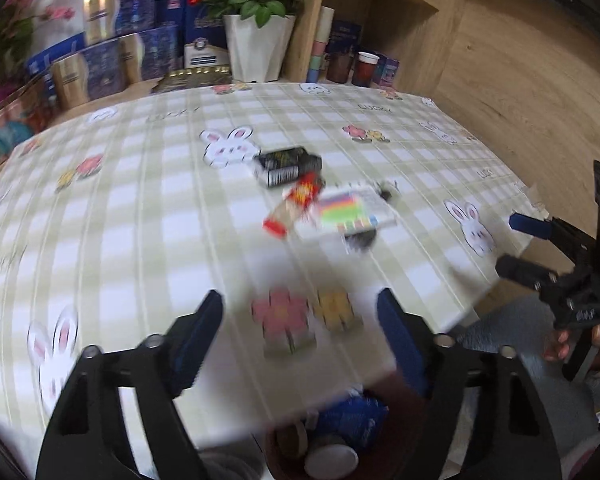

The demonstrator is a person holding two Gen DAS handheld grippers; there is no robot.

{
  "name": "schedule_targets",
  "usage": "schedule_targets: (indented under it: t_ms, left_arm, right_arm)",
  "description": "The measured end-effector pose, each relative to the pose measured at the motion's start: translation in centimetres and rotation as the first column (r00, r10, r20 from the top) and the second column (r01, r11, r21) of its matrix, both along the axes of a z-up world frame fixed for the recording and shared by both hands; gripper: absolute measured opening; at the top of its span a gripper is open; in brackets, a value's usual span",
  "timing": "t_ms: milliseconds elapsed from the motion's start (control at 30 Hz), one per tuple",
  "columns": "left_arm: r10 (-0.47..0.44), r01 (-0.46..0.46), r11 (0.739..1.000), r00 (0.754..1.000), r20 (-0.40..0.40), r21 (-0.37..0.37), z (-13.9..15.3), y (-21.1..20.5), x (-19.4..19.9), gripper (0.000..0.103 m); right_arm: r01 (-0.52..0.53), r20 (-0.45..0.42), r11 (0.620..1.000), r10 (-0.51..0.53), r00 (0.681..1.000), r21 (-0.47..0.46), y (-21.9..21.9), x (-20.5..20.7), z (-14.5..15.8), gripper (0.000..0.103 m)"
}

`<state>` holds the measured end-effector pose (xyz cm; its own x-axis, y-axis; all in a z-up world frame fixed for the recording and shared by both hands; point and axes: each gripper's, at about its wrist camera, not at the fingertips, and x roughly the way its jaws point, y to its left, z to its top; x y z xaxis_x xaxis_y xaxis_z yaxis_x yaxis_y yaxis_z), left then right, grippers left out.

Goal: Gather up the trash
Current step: 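Move the left tool to the red lighter and grasp it, then grasp the coloured pen pack with the right tool while the left tool holds the lighter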

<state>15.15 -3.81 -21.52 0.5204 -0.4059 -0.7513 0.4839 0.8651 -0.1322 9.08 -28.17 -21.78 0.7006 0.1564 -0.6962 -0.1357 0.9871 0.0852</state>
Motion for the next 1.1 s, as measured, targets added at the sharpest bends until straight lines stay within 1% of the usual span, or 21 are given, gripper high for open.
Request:
schedule_targets:
  t_ms: [33, 67, 100, 233, 300, 433, 533, 567, 700, 767, 800, 833, 900, 1000, 1067, 1100]
  left_arm:
    - [-0.011, 0.011, 1.000, 1.000, -0.006, 0.008, -0.2, -0.5, 1.3, 0.059]
    - [-0.019, 0.020, 1.000, 1.000, -0.018, 0.019, -0.4, -1.0, 2.6, 0.051]
    - [-0.026, 0.026, 0.999, 0.999, -0.026, 0.029, -0.6, -1.5, 3.7, 0.046]
    - [-0.082, 0.084, 0.993, 0.996, -0.024, 0.078, -1.3, -3.6, 6.5, 0.045]
    - [-0.114, 0.116, 0.987, 0.993, -0.024, 0.108, -1.7, -4.8, 7.7, 0.043]
    - [-0.150, 0.151, 0.976, 0.988, -0.022, 0.159, -2.5, -6.3, 9.4, 0.043]
    - [-0.171, 0.172, 0.966, 0.985, -0.023, 0.191, -3.1, -6.9, 10.1, 0.042]
    - [-0.174, 0.175, 0.965, 0.984, -0.023, 0.196, -3.2, -7.0, 10.3, 0.039]
    - [-0.171, 0.174, 0.967, 0.985, -0.031, 0.187, -3.4, -6.9, 10.8, 0.038]
    - [-0.182, 0.187, 0.962, 0.982, -0.047, 0.199, -3.8, -7.0, 10.7, 0.036]
    - [-0.190, 0.194, 0.960, 0.981, -0.040, 0.203, -3.9, -7.0, 10.5, 0.035]
    - [-0.198, 0.200, 0.959, 0.980, -0.032, 0.202, -4.0, -7.0, 10.3, 0.033]
    - [-0.202, 0.205, 0.962, 0.979, -0.037, 0.180, -4.0, -6.8, 10.1, 0.027]
    - [-0.193, 0.193, 0.964, 0.981, -0.018, 0.181, -4.0, -6.4, 9.6, 0.023]
    - [-0.174, 0.169, 0.968, 0.985, 0.008, 0.185, -3.7, -5.9, 8.8, 0.023]
    - [-0.152, 0.147, 0.974, 0.988, 0.012, 0.174, -3.4, -5.3, 8.3, 0.022]
  right_arm:
    - [0.004, -0.001, 1.000, -0.004, 1.000, 0.002, -0.1, 0.5, -0.1, 0.097]
    - [0.009, -0.004, 1.000, -0.009, 1.000, 0.005, -0.3, 1.0, -0.2, 0.097]
    - [0.015, -0.007, 1.000, -0.015, 1.000, 0.014, -0.5, 1.5, -0.3, 0.097]
    - [0.029, -0.020, 0.999, -0.028, 0.999, 0.043, -1.2, 2.8, -0.8, 0.097]
    - [0.035, -0.026, 0.998, -0.034, 0.999, 0.044, -1.4, 3.2, -1.2, 0.097]
    - [0.038, -0.030, 0.998, -0.036, 0.999, 0.042, -2.0, 3.7, -1.6, 0.097]
    - [0.030, -0.036, 0.999, -0.029, 0.999, 0.030, -2.3, 3.8, -1.8, 0.097]
    - [0.025, -0.036, 0.999, -0.024, 0.999, 0.024, -2.4, 3.9, -1.8, 0.097]
    - [-0.005, -0.033, 1.000, 0.004, 0.999, -0.018, -2.2, 4.2, -2.0, 0.097]
    - [-0.020, -0.034, 0.999, 0.019, 0.999, -0.037, -2.0, 4.5, -2.2, 0.097]
    - [-0.024, -0.035, 0.999, 0.023, 0.999, -0.041, -1.9, 4.6, -2.2, 0.097]
    - [-0.027, -0.035, 0.999, 0.026, 0.999, -0.040, -1.8, 4.7, -2.3, 0.097]
    - [-0.035, -0.038, 0.999, 0.034, 0.999, -0.030, -1.6, 5.0, -2.3, 0.097]
    - [-0.058, -0.050, 0.998, 0.057, 0.997, -0.012, -1.0, 5.5, -2.4, 0.097]
    - [-0.103, -0.059, 0.995, 0.103, 0.993, 0.006, -0.5, 5.9, -2.5, 0.097]
    - [-0.132, -0.055, 0.991, 0.133, 0.990, 0.008, -0.2, 6.1, -2.5, 0.097]
